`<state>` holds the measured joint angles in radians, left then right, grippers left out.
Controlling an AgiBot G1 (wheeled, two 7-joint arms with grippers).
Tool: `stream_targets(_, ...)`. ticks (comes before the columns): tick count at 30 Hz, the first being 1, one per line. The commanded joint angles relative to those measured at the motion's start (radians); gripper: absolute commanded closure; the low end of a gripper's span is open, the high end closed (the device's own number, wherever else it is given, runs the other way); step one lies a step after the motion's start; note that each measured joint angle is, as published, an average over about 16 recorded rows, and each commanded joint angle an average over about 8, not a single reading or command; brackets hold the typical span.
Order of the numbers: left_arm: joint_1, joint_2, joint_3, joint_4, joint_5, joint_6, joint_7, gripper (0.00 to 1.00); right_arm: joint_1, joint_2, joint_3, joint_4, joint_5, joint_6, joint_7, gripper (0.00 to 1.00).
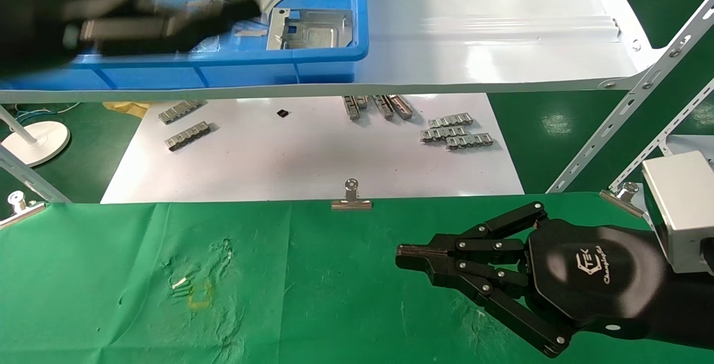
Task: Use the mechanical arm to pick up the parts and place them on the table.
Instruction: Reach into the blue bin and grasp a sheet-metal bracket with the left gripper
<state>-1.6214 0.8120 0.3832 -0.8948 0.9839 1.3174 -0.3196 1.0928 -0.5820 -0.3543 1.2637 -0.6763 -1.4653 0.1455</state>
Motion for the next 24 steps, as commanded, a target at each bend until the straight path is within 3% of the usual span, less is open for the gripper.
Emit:
stream_targets(1, -0.110, 0.047, 0.034, 0.090, 0.062, -0.017, -0.023, 0.00, 0.000, 0.000, 0.000, 0.000, 0.000, 0.000, 0.000, 1.00)
stream_targets(7, -0.310, 0.184, 0.131, 0.408, 0.251, -0.125, 0.001, 0.00, 0.000, 0.000, 0.000, 0.000, 0.000, 0.000, 0.000, 1.00)
stream_targets(13, -0.421, 0.290, 0.190, 0.644, 0.371, -0.294, 0.023, 0.04, 0.000, 0.000, 0.000, 0.000, 0.000, 0.000, 0.000, 1.00)
stream_targets(20, -0.474, 0.351, 0.225, 0.768, 0.433, -0.387, 0.040, 0.91, 0.000, 0.000, 0.000, 0.000, 0.000, 0.000, 0.000, 1.00)
stream_targets(21, -0.478, 0.355, 0.229, 0.777, 0.438, -0.387, 0.042, 1.00, 0.000, 0.000, 0.000, 0.000, 0.000, 0.000, 0.000, 1.00)
stream_targets(24, -0.488, 0.364, 0.236, 0.801, 0.448, -0.378, 0.048, 1.00, 0.000, 0.000, 0.000, 0.000, 0.000, 0.000, 0.000, 1.00)
